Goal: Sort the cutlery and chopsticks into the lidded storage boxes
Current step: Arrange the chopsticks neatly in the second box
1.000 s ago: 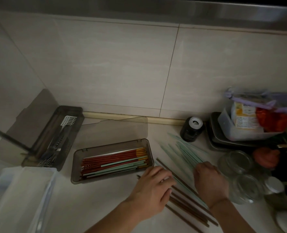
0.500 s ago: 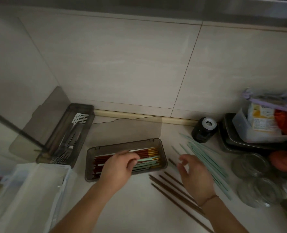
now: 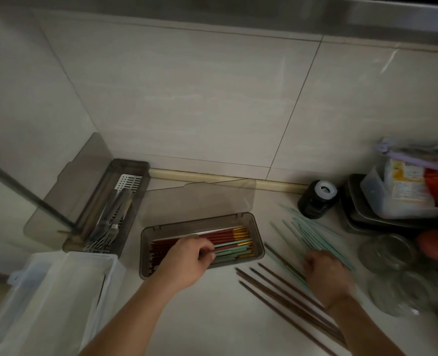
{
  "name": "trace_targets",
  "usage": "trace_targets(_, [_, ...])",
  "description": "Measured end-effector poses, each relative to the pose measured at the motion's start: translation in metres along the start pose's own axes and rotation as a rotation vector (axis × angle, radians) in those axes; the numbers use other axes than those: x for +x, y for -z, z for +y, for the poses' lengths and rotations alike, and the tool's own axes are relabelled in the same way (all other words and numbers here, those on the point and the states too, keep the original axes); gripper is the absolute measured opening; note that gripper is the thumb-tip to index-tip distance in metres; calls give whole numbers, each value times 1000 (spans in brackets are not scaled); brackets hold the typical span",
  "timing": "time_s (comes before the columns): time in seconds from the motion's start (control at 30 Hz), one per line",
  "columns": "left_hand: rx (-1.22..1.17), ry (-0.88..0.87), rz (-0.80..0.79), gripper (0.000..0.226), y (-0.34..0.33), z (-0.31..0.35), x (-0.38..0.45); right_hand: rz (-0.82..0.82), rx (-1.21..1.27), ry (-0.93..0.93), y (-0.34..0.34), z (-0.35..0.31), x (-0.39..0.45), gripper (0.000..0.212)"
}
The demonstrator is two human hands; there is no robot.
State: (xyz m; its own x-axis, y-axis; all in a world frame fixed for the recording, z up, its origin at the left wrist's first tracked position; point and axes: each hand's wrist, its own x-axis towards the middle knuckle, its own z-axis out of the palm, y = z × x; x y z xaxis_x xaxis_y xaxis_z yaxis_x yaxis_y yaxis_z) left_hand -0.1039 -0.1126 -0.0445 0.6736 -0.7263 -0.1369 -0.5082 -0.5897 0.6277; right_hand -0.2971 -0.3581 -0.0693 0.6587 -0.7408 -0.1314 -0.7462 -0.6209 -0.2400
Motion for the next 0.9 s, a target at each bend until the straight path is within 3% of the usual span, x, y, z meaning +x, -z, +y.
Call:
trace_targets(0.1, [-48, -67, 162, 22, 4, 0, -4, 195, 91, 76, 8, -11, -4, 5])
trace_targets(0.2, [-83, -78, 471, 29, 9, 1, -12, 442, 147, 370, 20, -47, -12, 5])
trace_targets(0.27, [-147, -125, 632, 27, 11, 2, -16, 420, 79, 613, 26, -79, -13, 5])
trace_targets(0.33, [-198, -157, 701, 26, 11, 2, -20, 302, -29, 731, 25, -109, -12, 15])
trace_targets(0.4, [-172, -128, 652, 22, 11, 1, -23, 169, -68, 760, 19, -132, -11, 27])
trace_targets(0.5, [-23, -60, 462, 16, 5, -2, -24, -35, -90, 756, 4, -150, -5, 22])
trace_targets(0.6, [-42, 25, 382, 15, -1, -5, -22, -154, -96, 772, -10, -150, 3, 29])
trace_targets(0.73, [-101, 88, 362, 14, -11, -3, -17, -201, -60, 788, -10, -142, 9, 28])
trace_targets(0.8, [-114, 77, 355, 12, -16, 6, -13, -186, 86, 801, -4, -132, 8, 25])
trace_targets(0.9, [-132, -20, 342, 12, -26, 22, -6, 42, 427, 663, 5, -97, 2, 16])
